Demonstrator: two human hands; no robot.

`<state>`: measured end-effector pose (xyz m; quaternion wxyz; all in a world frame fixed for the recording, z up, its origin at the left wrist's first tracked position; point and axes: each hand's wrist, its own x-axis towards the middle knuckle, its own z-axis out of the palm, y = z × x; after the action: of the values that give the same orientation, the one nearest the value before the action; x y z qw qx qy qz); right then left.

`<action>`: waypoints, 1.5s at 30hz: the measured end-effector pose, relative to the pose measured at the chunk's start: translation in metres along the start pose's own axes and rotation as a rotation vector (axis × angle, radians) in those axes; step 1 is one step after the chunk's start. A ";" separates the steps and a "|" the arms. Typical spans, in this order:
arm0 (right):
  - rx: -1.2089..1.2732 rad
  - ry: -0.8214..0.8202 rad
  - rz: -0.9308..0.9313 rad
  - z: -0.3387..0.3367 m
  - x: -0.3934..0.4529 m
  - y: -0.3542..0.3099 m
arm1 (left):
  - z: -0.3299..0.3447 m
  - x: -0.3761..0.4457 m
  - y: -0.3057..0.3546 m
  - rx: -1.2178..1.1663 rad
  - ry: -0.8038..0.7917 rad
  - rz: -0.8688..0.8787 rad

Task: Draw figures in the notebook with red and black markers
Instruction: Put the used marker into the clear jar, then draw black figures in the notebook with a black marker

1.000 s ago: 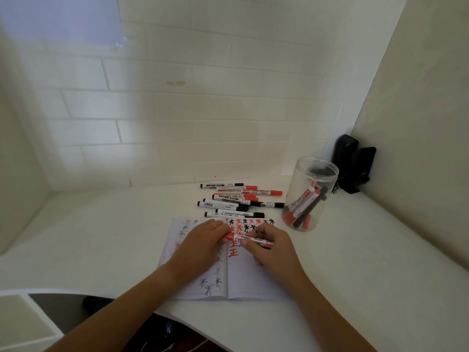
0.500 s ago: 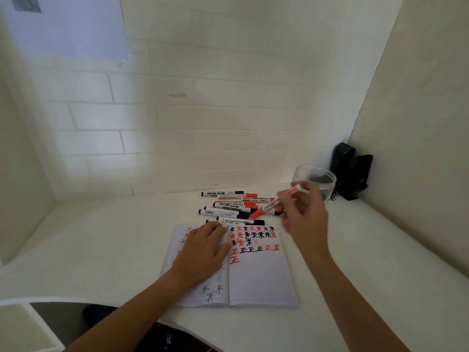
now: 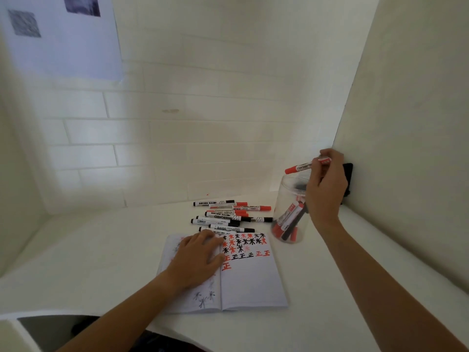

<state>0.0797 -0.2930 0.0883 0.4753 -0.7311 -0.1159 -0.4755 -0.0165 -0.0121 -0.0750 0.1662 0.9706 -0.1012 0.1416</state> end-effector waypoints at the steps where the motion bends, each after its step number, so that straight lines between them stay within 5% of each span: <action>1: -0.025 0.022 0.001 0.000 0.001 0.001 | -0.002 0.001 -0.001 0.008 -0.018 0.001; 3: -0.172 -0.060 0.006 0.001 0.002 0.003 | -0.003 0.001 -0.002 0.013 -0.032 0.007; 7: -0.630 -0.612 0.142 0.011 0.001 0.008 | -0.001 -0.002 -0.001 0.015 0.013 0.017; 9: -0.791 -0.741 0.131 0.016 -0.003 0.013 | 0.000 -0.003 -0.001 0.006 0.026 0.018; 14: -0.767 -0.649 0.053 0.021 -0.009 0.018 | 0.001 -0.004 -0.002 0.009 0.018 0.009; 19: -0.545 -0.319 -0.371 0.028 -0.038 -0.006 | 0.004 -0.004 -0.004 0.004 0.026 0.007; 24: -0.344 -0.903 -0.227 0.076 -0.090 -0.014 | 0.006 -0.003 -0.004 -0.004 0.043 0.003; 26: -0.358 -0.998 -0.156 0.094 -0.110 -0.006 | 0.005 -0.003 -0.003 -0.020 0.062 0.006; 32: -0.391 -1.098 -0.087 0.124 -0.127 0.004 | 0.006 -0.004 -0.004 -0.062 0.125 0.016; 39: -0.670 -1.272 -0.282 0.138 -0.117 -0.009 | 0.006 -0.003 -0.004 -0.105 0.168 0.019; 45: -0.436 -1.005 -0.207 0.120 -0.122 -0.004 | 0.006 -0.003 -0.004 -0.125 0.156 0.001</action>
<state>0.0835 -0.1601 -0.0196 0.1499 -0.9342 -0.2986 -0.1255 -0.0167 -0.0099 -0.0821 0.2335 0.9444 -0.0971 0.2102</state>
